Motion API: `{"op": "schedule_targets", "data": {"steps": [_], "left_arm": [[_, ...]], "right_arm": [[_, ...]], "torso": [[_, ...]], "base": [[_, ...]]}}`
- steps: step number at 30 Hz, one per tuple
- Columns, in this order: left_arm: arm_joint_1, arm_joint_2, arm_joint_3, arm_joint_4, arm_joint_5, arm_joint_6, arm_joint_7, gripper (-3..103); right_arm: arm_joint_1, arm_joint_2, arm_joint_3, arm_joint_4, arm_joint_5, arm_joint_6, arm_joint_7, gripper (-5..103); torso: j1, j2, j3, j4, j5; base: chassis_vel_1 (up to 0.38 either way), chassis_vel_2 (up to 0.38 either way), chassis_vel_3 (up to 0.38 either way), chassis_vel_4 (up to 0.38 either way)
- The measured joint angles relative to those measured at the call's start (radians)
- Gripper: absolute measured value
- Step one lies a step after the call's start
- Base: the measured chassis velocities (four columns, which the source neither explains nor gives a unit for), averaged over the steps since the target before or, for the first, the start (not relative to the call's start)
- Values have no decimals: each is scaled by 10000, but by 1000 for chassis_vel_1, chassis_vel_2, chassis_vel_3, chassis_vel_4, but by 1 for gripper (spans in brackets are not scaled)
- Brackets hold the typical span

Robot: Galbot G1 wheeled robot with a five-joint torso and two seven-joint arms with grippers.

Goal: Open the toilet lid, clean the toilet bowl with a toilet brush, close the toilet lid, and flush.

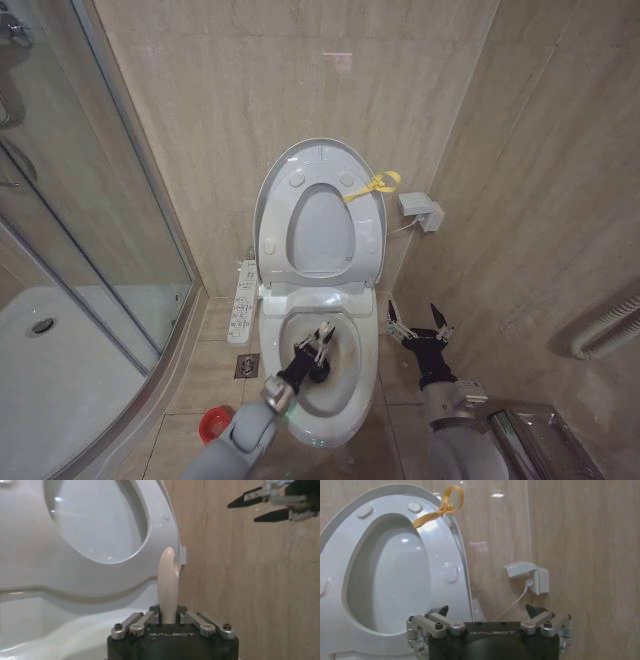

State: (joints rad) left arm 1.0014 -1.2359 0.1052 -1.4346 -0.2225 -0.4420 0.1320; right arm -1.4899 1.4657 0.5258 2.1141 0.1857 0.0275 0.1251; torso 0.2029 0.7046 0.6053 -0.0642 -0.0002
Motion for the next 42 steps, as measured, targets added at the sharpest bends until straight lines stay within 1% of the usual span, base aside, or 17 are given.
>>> {"op": "schedule_targets", "data": {"steps": [4, 8, 13, 16, 17, 19, 20, 23, 24, 28, 33, 38, 39, 42], "left_arm": [[585, 315, -309, -526, 60, -75, 210, 18], [661, 462, -475, -751, 118, -183, 325, 18], [234, 215, -423, -773, 95, -266, 325, 18], [-438, -72, -165, -613, 64, -241, 320, 18], [-438, -72, -165, -613, 64, -241, 320, 18], [-1078, -344, 131, -231, 43, -206, 316, 18], [-1078, -344, 131, -231, 43, -206, 316, 18], [-1699, -711, 459, 356, -3, -184, 320, 18], [-1699, -711, 459, 356, -3, -184, 320, 18], [-2203, -1235, 944, 1141, -44, -224, 347, 18], [-2432, -1539, 1269, 1553, -76, -288, 407, 18], [-2647, -1909, 1365, 2464, -110, -613, 642, 18], [-2647, -1909, 1365, 2464, -110, -613, 642, 18], [-2734, -1968, 1311, 3289, 58, -899, 871, 18]], "right_arm": [[0, 0, 0, 0, 0, 0, 0, 100], [0, 0, 0, 0, 0, 0, 0, 100], [0, 0, 0, 0, 0, 0, 0, 100], [0, 0, 0, 0, 0, 0, 0, 100], [0, 0, 0, 0, 0, 0, 0, 100], [0, 0, 0, 0, 0, 0, 0, 100], [0, 0, 0, 0, 0, 0, 0, 100], [0, 0, 0, 0, 0, 0, 0, 100], [0, 0, 0, 0, 0, 0, 0, 100], [0, 0, 0, 0, 0, 0, 0, 100], [0, 0, 0, 0, 0, 0, 0, 100], [0, 0, 0, 0, 0, 0, 0, 100], [0, 0, 0, 0, 0, 0, 0, 100], [0, 0, 0, 0, 0, 0, 0, 100]], "torso": [[0, 0, 0, 4, 0], [0, 0, 0, 3, 3], [0, 0, 1, 0, 2], [0, 0, 1, 0, 3], [0, 0, 1, 0, 3], [0, 0, 1, -1, 2], [0, 0, 1, -1, 2], [1, -1, 2, 1, 4], [1, -1, 2, 1, 4], [1, -1, 2, 1, 4], [0, -1, 2, 2, 4], [1, -1, 1, 1, 3], [1, -1, 1, 1, 3], [1, -1, 1, 2, 3]], "base": [[0, 0, 0, 0], [0, 0, 0, 0], [0, 0, 0, 0], [0, 0, 0, 0], [0, 0, 0, 0], [0, 0, 0, 0], [0, 0, 0, 0], [0, 0, 0, 0], [0, 0, 0, 0], [0, 0, 0, 0], [0, 0, 0, 0], [0, 0, 0, 0], [0, 0, 0, 0], [0, 0, 0, 0]]}}
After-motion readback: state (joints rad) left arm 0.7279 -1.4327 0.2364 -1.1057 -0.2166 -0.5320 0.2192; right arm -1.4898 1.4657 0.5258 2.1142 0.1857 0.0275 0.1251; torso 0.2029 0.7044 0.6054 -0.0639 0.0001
